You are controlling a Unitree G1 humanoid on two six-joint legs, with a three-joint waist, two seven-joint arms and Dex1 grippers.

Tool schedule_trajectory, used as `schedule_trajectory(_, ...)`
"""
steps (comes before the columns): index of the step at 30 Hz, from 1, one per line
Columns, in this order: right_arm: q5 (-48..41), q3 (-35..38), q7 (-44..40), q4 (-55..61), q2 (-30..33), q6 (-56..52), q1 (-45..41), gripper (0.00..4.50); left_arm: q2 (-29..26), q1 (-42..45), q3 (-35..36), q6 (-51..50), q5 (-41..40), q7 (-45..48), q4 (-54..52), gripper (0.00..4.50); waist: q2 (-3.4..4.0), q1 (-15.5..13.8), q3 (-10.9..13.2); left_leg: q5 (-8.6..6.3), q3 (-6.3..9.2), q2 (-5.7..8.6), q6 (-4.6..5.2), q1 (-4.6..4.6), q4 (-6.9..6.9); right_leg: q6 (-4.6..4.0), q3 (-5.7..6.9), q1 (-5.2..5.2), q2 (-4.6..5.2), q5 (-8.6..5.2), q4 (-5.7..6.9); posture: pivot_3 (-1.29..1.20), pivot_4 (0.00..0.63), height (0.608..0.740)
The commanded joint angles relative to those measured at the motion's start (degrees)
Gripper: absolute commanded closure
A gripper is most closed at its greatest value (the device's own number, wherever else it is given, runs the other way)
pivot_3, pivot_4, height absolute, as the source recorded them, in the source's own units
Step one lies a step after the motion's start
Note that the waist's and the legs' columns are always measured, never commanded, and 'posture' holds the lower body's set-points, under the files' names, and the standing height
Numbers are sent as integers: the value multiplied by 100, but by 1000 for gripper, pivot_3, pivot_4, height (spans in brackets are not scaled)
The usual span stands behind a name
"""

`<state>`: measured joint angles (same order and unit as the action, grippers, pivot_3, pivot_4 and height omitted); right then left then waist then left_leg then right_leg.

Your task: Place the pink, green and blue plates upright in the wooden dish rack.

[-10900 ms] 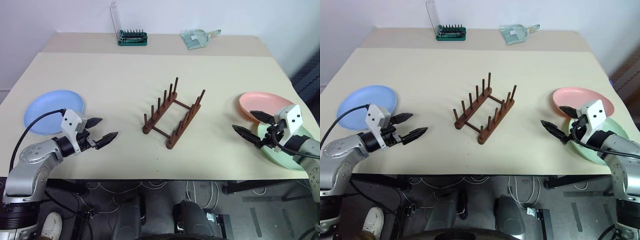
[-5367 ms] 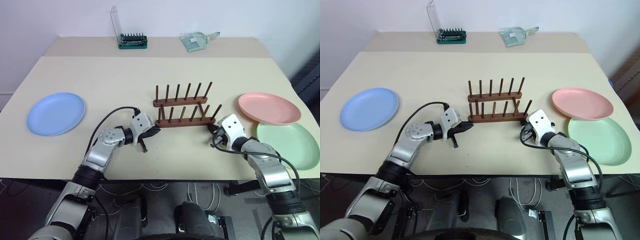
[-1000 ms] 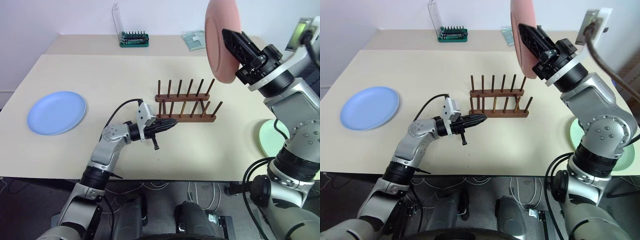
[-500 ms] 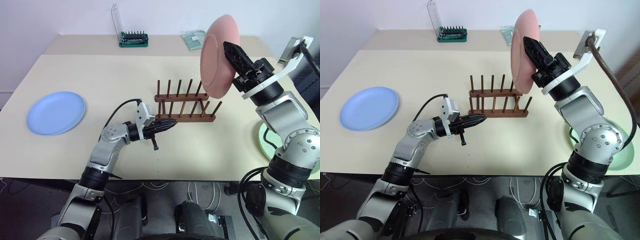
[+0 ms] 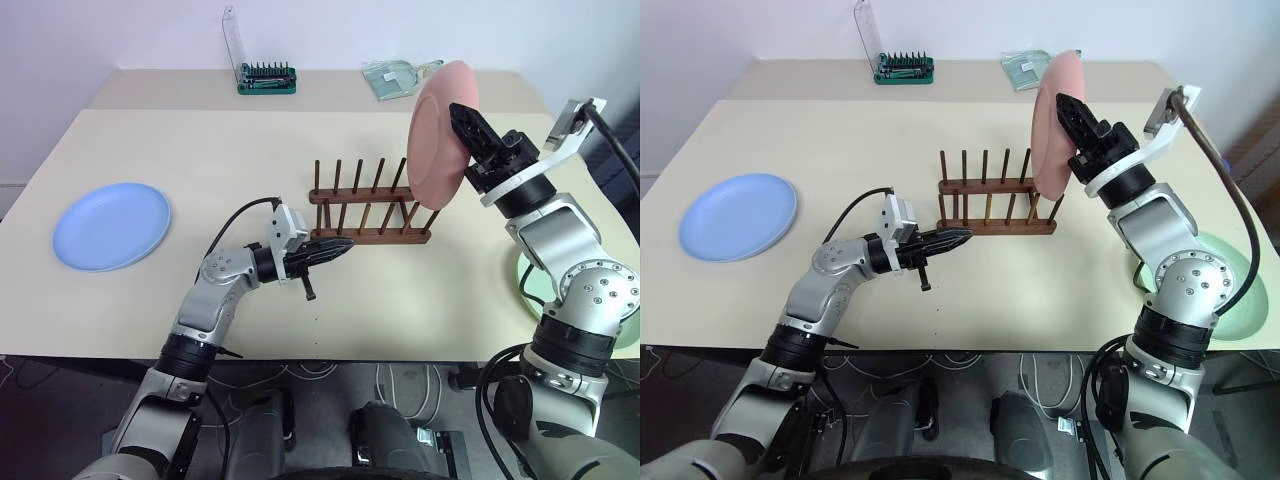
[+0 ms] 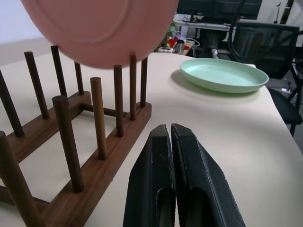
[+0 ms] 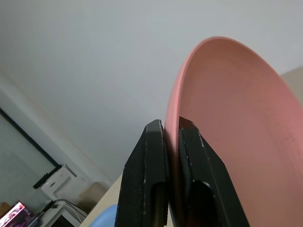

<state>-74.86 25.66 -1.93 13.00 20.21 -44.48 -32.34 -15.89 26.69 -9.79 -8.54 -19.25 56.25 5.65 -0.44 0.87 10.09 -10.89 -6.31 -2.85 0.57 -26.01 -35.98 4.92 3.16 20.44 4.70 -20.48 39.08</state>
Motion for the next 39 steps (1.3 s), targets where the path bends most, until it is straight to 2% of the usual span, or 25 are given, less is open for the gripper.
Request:
schedule_trajectory(1, -209, 107, -5, 48, 28, 143, -41, 4398, -35, -22, 74, -23, -88, 5, -277, 4412, 0, 0, 0, 0, 0, 0, 0, 0, 0, 0, 0, 1, 0, 0, 0, 0, 150, 732)
schedule_trajectory(14, -300, 59, 289, -305, -3, 146, 101, 4398, -33, 0, 60, -230, -112, -67, -478, 4412, 1, -1, 1, 0, 0, -1, 0, -1, 1, 0, -1, 1, 1, 0, 0, 0, 150, 732)
schedule_trajectory(17, -305, 60, 320, -358, 8, 146, 91, 3393, -33, -5, 63, -245, -112, -64, -478, 4412, 1, -2, 1, 0, 0, -1, 0, -1, 2, 0, -1, 2, 1, 0, -1, 0, 150, 732)
schedule_trajectory(22, -212, 53, 330, -392, 31, 192, 69, 984, -34, -41, 70, -198, -104, -40, -420, 4412, 2, -3, 1, 0, 0, -1, 0, -2, 2, 0, -1, 2, 1, 0, -1, 0, 150, 732)
schedule_trajectory(23, -147, 46, 304, -389, 55, 223, 60, 363, -34, -47, 69, -186, -101, -35, -408, 4412, 2, -3, 1, 0, 0, 0, 0, -2, 2, 0, -1, 2, 1, 0, -1, 0, 150, 732)
schedule_trajectory(24, -94, 49, 269, -382, 87, 256, 46, 70, -34, -52, 70, -179, -100, -31, -401, 4412, 2, -3, 1, 0, 0, -1, 0, -2, 2, 0, -1, 2, 1, 0, -1, 0, 150, 732)
schedule_trajectory(28, 279, 47, 39, -307, 439, 314, 9, 70, -27, -65, 60, -174, -93, -31, -400, 4412, 2, -5, 1, 0, 0, 0, 0, -2, 2, 0, -1, 3, 1, 0, -2, 0, 150, 732)
schedule_trajectory(33, 928, 316, -524, 99, 1659, 335, 232, 70, -47, -117, 30, -210, -95, -7, -467, 4412, 6, -28, 3, -2, 0, 2, 3, -15, 1, 0, -1, 10, 2, 0, -7, 0, 150, 732)
schedule_trajectory(36, 1484, 575, -1112, 541, 2632, 263, 970, 70, -107, -147, -27, -293, -105, 82, -524, 4412, 5, -59, 3, -2, 3, 1, 3, -30, 2, 1, 2, 18, 2, -1, -16, 0, 150, 732)
schedule_trajectory(39, 2093, 1029, -1629, 821, 3429, 58, 2179, 70, -186, -161, -119, -379, -115, 232, -568, 4412, 4, -52, 3, -2, 4, 1, 3, -31, 2, 1, 4, 13, 1, -1, -27, 0, 150, 732)
